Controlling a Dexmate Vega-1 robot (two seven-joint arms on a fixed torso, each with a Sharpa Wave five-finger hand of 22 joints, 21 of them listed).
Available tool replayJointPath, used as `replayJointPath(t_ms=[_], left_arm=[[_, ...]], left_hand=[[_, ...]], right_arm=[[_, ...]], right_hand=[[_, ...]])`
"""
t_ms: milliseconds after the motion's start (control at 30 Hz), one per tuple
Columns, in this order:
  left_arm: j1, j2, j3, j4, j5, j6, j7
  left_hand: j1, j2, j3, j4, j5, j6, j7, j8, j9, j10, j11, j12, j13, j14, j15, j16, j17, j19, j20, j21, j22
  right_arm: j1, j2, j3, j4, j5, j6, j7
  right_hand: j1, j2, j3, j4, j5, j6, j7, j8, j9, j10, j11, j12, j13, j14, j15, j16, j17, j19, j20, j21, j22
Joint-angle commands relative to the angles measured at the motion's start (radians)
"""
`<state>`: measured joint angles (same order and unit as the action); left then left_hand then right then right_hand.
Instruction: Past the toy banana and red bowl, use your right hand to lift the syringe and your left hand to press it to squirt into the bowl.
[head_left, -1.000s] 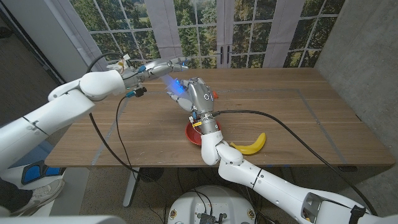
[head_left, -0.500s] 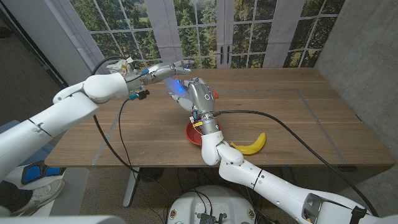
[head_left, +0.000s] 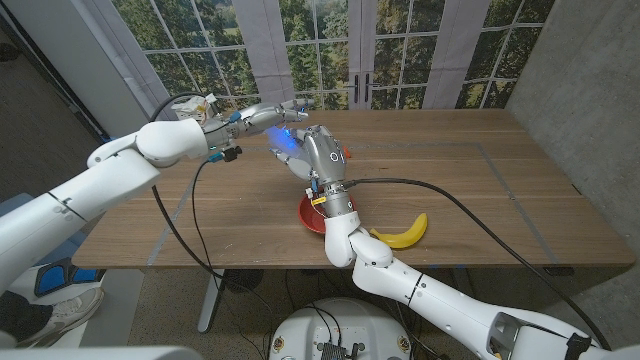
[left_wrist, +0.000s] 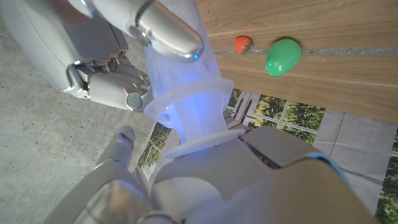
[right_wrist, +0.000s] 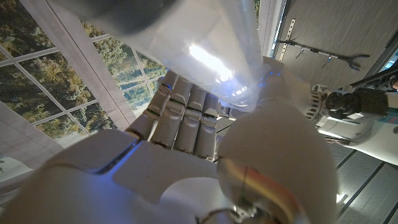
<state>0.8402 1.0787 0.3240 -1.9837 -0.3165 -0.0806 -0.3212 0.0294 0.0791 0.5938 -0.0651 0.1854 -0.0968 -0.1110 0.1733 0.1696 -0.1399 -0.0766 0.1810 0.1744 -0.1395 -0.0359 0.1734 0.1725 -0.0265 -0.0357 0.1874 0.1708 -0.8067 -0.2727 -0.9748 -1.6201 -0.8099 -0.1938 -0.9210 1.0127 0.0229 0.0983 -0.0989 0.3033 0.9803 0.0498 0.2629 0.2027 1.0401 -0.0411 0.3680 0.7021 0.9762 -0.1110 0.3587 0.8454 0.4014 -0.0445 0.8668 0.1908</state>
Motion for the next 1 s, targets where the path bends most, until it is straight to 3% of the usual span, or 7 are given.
replayJointPath(t_ms=[33,200,367,600,1000], left_arm=[[0.012,0.001,-0.014,-0.002,-0.019,-0.009,0.007],[0.031,-0.017,-0.037,0.022,-0.038,-0.066,0.028],[0.046,-0.029,-0.06,0.038,-0.056,-0.106,0.044],[0.083,-0.018,-0.115,0.027,-0.034,-0.113,0.113],[0.148,-0.039,-0.194,0.045,-0.029,-0.138,0.201]], left_hand=[[-0.009,0.04,0.002,0.005,0.005,-0.009,-0.004,0.004,0.004,-0.014,0.0,0.002,0.003,-0.014,-0.034,0.002,0.001,-0.016,-0.011,-0.004,0.003],[-0.009,0.04,0.003,0.006,0.005,-0.011,-0.006,0.004,0.004,-0.015,0.0,0.003,0.003,-0.013,-0.03,0.003,0.001,-0.02,-0.007,-0.004,0.003],[-0.017,0.037,-0.002,0.013,0.005,-0.013,-0.03,0.005,0.004,-0.015,-0.001,0.004,0.003,-0.004,-0.026,0.008,0.004,-0.021,0.001,-0.002,0.003],[-0.021,0.037,-0.005,0.021,0.005,-0.02,-0.031,0.005,0.004,-0.023,-0.004,0.002,0.003,-0.016,-0.023,0.004,0.005,-0.034,0.001,-0.005,0.004],[-0.015,0.041,-0.002,0.022,0.007,-0.017,-0.031,0.008,0.004,-0.023,-0.006,0.004,0.003,-0.018,-0.023,0.004,0.003,-0.018,0.008,0.004,0.003]], right_arm=[[-0.008,-0.004,0.002,-0.01,-0.006,-0.007,0.003],[-0.009,-0.006,0.004,-0.011,-0.005,-0.004,0.005],[-0.006,-0.007,0.004,-0.004,-0.006,0.0,0.005],[-0.001,-0.004,0.006,0.003,-0.005,-0.003,0.004],[0.016,-0.001,0.01,0.018,-0.001,-0.004,0.004]], right_hand=[[0.132,0.134,0.003,0.006,0.004,0.183,-0.174,0.002,0.002,0.168,-0.162,-0.004,0.003,0.04,-0.113,-0.004,0.006,-0.003,-0.154,0.005,0.002],[0.131,0.135,0.003,0.007,0.004,0.183,-0.175,0.001,0.003,0.17,-0.162,-0.004,0.005,0.042,-0.114,-0.005,0.007,-0.003,-0.154,0.006,0.002],[0.133,0.135,0.003,0.007,0.004,0.184,-0.176,0.001,0.003,0.17,-0.161,-0.005,0.007,0.042,-0.115,-0.005,0.008,-0.003,-0.154,0.007,0.002],[0.134,0.135,0.003,0.007,0.004,0.185,-0.175,0.0,0.003,0.171,-0.162,-0.007,0.009,0.043,-0.115,-0.007,0.01,-0.004,-0.154,0.009,0.002],[0.136,0.136,0.003,0.007,0.003,0.185,-0.175,-0.002,0.003,0.172,-0.162,-0.01,0.012,0.044,-0.116,-0.01,0.012,-0.004,-0.153,0.012,0.001]])
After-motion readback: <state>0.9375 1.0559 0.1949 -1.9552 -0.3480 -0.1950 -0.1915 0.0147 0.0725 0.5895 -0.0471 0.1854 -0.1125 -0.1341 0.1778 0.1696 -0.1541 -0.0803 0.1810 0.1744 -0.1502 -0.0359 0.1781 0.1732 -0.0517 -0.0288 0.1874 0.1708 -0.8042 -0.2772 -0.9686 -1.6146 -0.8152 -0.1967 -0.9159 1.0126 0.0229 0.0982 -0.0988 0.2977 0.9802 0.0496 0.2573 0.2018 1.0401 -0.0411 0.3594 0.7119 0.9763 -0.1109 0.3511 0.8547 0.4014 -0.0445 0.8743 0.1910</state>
